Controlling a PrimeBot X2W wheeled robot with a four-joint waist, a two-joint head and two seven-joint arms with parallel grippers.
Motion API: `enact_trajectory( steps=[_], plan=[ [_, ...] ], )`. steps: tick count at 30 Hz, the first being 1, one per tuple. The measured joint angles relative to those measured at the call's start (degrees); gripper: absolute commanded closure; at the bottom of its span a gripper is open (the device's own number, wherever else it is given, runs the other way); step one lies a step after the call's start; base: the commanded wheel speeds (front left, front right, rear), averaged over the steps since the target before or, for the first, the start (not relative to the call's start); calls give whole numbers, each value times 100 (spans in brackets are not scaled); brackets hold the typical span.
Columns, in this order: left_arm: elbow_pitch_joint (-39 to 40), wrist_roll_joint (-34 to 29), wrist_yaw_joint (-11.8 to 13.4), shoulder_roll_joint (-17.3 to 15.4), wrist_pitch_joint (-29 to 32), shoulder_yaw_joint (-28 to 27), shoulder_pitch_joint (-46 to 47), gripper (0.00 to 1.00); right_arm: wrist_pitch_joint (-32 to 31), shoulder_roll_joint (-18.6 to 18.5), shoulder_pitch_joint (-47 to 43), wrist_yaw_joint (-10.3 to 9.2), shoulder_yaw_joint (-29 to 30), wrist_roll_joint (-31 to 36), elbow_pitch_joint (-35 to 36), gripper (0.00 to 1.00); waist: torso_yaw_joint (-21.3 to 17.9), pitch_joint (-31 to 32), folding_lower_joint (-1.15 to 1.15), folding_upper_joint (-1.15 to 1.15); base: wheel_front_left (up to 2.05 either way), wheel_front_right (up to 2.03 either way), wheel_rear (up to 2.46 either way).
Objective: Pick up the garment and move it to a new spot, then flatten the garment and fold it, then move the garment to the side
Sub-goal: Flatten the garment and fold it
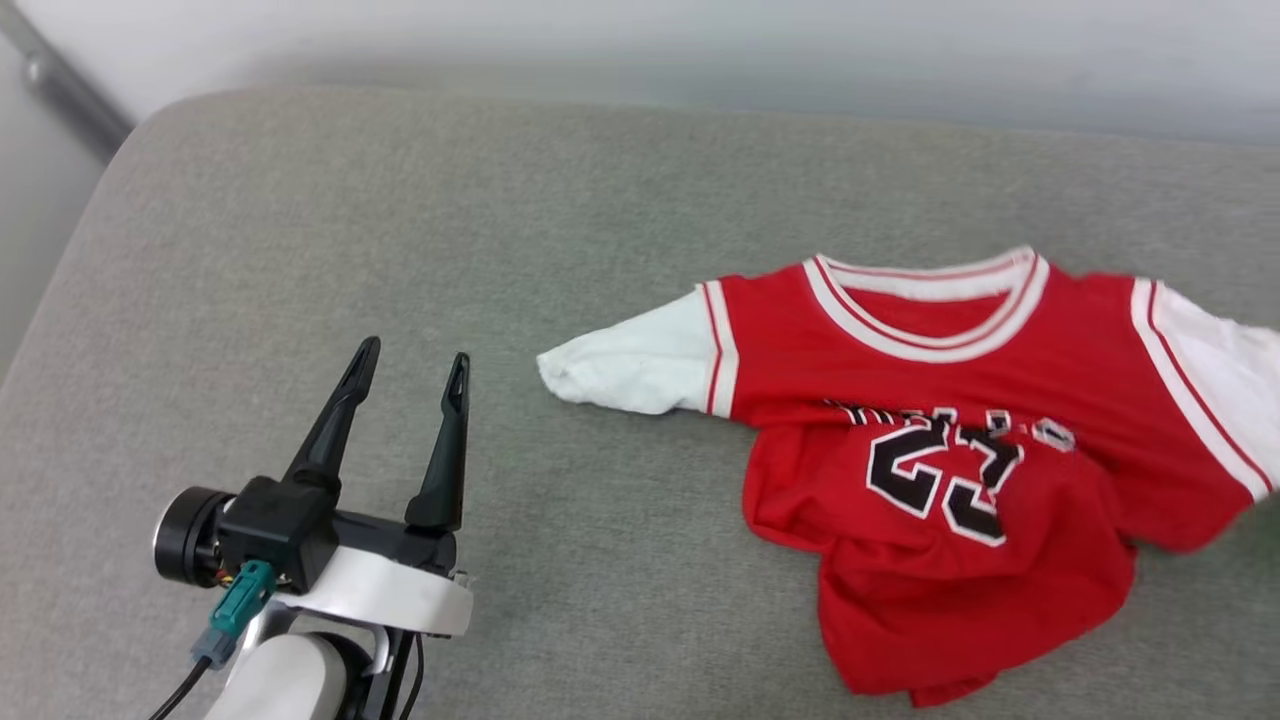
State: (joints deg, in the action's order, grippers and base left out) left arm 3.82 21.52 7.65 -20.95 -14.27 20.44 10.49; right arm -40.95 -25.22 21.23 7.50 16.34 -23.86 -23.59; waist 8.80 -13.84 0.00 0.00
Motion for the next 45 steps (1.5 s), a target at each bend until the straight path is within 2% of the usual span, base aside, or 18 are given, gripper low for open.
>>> enact_trajectory(
  steps=[6,11,12,13,15,20,22,26,28,32,35,39,43,45],
  plan=[
    [68,52,44,-69,78,-24,-137,0,277,438,-665,0,706,394,282,100,-235,222,0,0,0,0,0],
    [87,87,68,-114,135,-40,-181,0,258,883,-985,0,886,565,526,100,-357,286,0,0,0,0,0],
    [87,92,71,-115,140,-41,-181,0,260,936,-1005,0,911,608,556,74,-375,296,0,0,0,0,0],
    [87,99,73,-124,159,-31,-182,0,269,945,-1023,0,879,720,597,0,-397,309,0,0,0,0,0],
    [92,168,45,-135,200,-25,-193,0,419,934,-1047,1,817,902,715,0,-440,334,0,0,0,0,0],
    [158,269,66,-162,215,-104,-219,0,902,1037,-861,0,624,795,1170,0,-549,443,0,0,0,0,0],
    [174,298,66,-190,215,-141,-229,0,1323,966,-853,1,355,653,1526,0,-603,485,0,0,0,0,0],
    [245,408,41,-215,201,-212,-231,0,2124,995,-894,0,170,312,2173,0,-723,550,0,0,0,0,0],
    [263,466,34,-238,221,-254,-232,0,2510,1082,-1006,0,105,177,2535,0,-784,566,0,0,0,0,0],
    [291,638,-12,-288,283,-355,-231,0,3241,1537,-1269,-1,126,-214,3050,0,-922,561,0,0,0,0,0],
    [341,739,-122,-398,491,-363,-141,0,3649,1621,-1458,0,14,-259,3283,0,-1025,490,0,0,0,0,0],
    [399,836,-457,-746,1148,-265,391,0,3964,1666,-1541,-1,-153,-302,3442,0,-1143,290,0,0,0,0,0],
    [244,1200,-1079,-1150,2540,116,1107,0,4052,1688,-1532,-1,-268,-245,3515,0,-1244,15,0,0,0,0,0],
    [152,1361,-1211,-1366,3210,193,1557,0,4133,1690,-1484,-1,-361,-227,3561,0,-1300,-134,0,0,0,0,0]
  ],
)
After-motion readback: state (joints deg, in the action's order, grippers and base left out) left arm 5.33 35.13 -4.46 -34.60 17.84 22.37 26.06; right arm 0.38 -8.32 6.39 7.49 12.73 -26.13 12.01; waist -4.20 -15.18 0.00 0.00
